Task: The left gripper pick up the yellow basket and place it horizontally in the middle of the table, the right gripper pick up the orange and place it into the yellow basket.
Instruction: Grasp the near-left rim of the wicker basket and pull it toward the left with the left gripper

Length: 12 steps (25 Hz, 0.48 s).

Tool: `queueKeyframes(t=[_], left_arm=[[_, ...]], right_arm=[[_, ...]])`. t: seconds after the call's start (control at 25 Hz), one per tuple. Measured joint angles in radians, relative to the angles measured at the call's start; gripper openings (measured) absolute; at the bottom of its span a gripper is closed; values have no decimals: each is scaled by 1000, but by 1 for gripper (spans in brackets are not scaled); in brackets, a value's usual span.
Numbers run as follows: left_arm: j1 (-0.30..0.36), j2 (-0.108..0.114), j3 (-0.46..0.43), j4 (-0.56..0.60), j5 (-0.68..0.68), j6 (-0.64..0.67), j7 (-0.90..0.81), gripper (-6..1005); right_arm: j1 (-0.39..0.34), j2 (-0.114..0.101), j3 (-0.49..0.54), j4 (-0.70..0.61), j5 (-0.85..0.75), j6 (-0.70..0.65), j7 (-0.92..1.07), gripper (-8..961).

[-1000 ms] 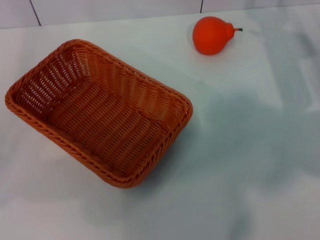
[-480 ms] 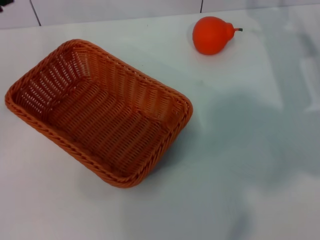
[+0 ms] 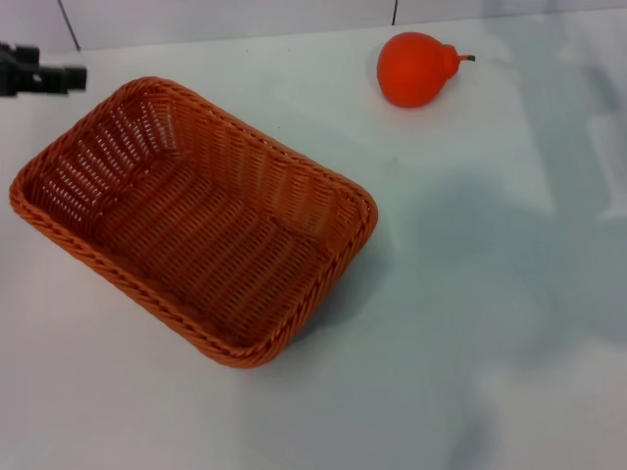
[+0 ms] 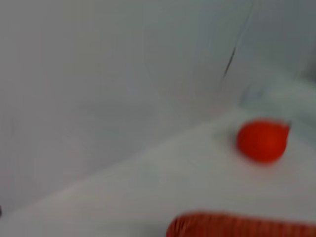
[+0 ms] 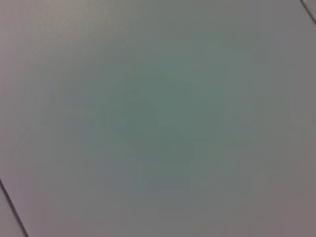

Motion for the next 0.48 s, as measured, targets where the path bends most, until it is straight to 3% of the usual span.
queueKeyframes(t=[0.16,0.36,0.48], left_arm=[[-61,-18,46,-7,163,-27,-48,851],[-109,-54,50,-23,298,-76,-63,847],[-129,-63,54,-46,350,-103,-80,845]], right_arm=[[-4,0,0,4,0,0,2,919],[-10,0,0,7,0,0,10,916],[-11,1,0,8,0,0,10,914]])
